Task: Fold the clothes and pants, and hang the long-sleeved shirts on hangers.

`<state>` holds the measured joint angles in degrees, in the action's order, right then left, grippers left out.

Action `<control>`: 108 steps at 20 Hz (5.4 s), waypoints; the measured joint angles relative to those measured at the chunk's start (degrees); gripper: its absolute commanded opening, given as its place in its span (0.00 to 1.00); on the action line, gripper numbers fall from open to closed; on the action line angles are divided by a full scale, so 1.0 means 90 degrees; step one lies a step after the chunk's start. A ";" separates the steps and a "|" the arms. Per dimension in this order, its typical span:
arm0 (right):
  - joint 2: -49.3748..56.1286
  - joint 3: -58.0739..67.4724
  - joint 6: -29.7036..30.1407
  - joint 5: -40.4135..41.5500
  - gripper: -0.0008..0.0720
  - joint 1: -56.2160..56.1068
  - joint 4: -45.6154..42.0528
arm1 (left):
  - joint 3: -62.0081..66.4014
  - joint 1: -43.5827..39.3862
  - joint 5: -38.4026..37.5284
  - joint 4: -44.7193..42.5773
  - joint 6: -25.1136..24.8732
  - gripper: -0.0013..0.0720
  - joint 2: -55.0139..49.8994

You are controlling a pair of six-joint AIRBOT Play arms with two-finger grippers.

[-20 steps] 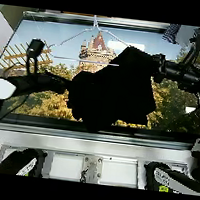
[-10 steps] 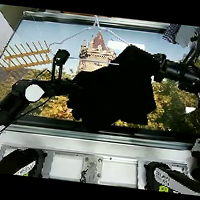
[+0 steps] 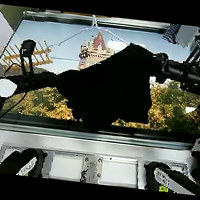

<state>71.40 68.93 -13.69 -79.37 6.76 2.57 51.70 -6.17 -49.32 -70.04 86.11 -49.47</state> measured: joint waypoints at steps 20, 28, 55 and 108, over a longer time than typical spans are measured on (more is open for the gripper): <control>-0.0262 0.0000 -0.0248 -0.0204 0.02 0.0180 -0.0869 | 0.1530 0.1171 -0.1168 -0.0131 -0.0182 0.04 -0.1025; -0.0267 0.0000 -0.0097 -0.0330 0.02 0.0352 -0.1020 | 0.1552 0.1020 -0.1273 -0.0058 -0.0291 0.04 -0.0690; -0.0389 -0.1321 0.1647 0.0257 0.02 -0.1265 0.2606 | 0.6897 -0.0583 -0.3356 -0.1311 0.0175 0.03 -0.1338; -0.0988 -0.1324 0.0136 0.0495 0.02 -0.1229 0.1566 | 0.4617 0.2424 -0.3711 0.0061 -0.0024 0.86 -0.0204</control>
<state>62.50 57.01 -12.47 -74.91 -4.29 16.67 93.25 15.64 -82.72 -69.49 85.89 -51.31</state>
